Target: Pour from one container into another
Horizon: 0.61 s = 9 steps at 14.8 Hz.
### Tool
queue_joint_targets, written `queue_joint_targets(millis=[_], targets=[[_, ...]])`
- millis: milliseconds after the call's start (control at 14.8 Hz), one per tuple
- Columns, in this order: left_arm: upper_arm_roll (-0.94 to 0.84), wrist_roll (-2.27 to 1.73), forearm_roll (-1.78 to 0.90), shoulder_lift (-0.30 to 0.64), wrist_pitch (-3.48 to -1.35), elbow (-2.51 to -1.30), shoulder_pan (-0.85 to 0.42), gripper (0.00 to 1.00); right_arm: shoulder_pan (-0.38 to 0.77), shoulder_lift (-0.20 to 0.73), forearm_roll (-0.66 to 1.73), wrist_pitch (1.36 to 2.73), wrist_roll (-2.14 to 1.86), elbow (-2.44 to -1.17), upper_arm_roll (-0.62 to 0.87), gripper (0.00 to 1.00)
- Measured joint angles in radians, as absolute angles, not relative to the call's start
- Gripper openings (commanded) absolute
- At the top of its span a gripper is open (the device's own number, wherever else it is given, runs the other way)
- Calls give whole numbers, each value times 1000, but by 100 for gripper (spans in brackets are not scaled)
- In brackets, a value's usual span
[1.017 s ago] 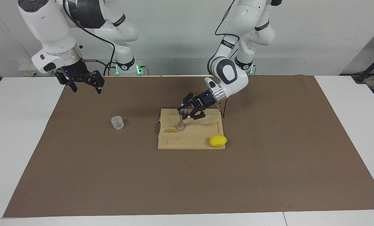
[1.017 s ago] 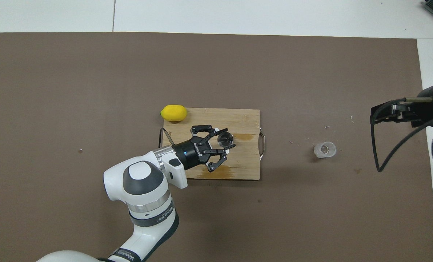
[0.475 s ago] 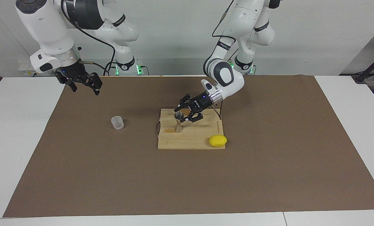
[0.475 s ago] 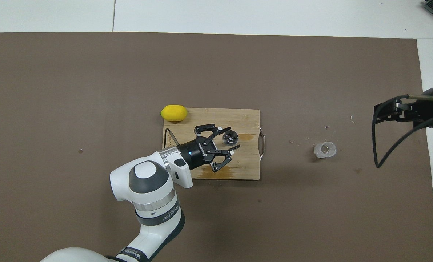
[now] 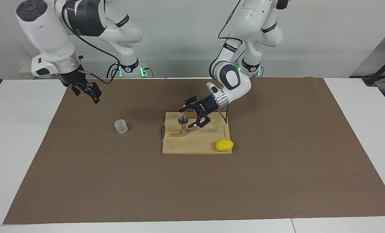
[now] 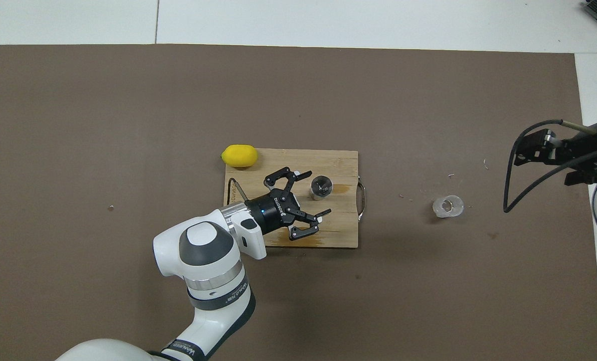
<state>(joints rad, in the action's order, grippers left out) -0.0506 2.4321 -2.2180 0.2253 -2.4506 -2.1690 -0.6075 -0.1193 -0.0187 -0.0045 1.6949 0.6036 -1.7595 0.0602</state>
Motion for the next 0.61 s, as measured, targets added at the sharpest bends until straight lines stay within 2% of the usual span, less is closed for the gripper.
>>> queue_joint_targets(millis=[339,610], targets=[[-42,2431,-2071,124,-2423,-2275,-533,100,-185,-6,50,1778,828,-1882,58,93],[-37,2429,-1882,45,-2324,-2378,-424,100,-236,100,218,1817,980,-1923,57,94]])
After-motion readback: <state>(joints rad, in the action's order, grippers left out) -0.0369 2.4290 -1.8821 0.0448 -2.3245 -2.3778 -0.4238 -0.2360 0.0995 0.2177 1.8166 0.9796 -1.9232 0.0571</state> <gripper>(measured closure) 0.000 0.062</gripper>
